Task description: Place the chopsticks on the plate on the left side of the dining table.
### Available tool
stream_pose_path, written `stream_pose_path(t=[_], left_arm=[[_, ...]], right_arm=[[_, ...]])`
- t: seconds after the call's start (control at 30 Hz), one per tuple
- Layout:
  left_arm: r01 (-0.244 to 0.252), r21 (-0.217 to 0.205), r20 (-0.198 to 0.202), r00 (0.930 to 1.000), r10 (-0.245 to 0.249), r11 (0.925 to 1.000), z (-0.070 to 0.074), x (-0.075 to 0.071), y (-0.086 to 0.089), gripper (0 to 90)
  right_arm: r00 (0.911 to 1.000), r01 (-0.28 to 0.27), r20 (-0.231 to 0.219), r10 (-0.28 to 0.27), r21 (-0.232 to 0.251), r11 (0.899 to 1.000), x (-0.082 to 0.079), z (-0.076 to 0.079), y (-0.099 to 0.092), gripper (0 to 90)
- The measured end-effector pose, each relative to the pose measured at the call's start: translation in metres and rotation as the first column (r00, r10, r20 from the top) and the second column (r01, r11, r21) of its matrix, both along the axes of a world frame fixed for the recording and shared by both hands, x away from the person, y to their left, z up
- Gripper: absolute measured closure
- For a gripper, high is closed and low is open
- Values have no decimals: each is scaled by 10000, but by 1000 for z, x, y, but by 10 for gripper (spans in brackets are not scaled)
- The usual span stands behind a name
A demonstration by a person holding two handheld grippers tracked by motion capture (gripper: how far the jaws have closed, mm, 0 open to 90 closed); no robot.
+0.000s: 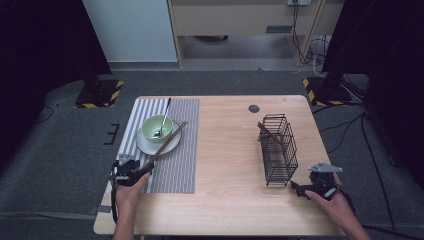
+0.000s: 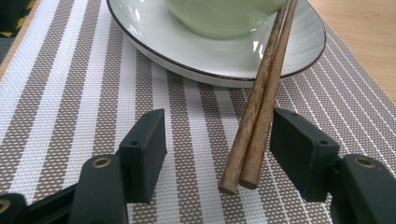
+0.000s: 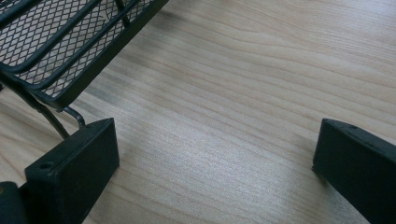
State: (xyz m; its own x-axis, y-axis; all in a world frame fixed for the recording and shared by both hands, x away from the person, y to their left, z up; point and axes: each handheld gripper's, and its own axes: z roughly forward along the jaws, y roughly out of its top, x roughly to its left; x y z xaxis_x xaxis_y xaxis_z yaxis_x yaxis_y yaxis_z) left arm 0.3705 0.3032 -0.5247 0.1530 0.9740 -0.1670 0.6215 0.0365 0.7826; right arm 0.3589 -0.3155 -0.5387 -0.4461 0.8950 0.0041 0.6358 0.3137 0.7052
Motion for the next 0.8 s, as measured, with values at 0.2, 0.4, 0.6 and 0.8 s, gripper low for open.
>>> stream_pose_path(t=[0.2,0.4,0.6,0.8], left_arm=[[-124,-43,87,9999,125,9999,0,0,5,349],[-195,80,66,9998,195,9998,-1,0,7,332],[-471,196,292,9985,465,9987,0,2,10,332],[-642,311,412,9972,629,9975,0,3,13,323]], right_arm=[[10000,-11,6,11,-10,10000,0,0,0,4],[10000,8,-17,-8,14,10000,0,0,0,4],[10000,8,-17,-8,14,10000,0,0,0,4],[10000,23,-7,-23,6,10000,0,0,0,4]])
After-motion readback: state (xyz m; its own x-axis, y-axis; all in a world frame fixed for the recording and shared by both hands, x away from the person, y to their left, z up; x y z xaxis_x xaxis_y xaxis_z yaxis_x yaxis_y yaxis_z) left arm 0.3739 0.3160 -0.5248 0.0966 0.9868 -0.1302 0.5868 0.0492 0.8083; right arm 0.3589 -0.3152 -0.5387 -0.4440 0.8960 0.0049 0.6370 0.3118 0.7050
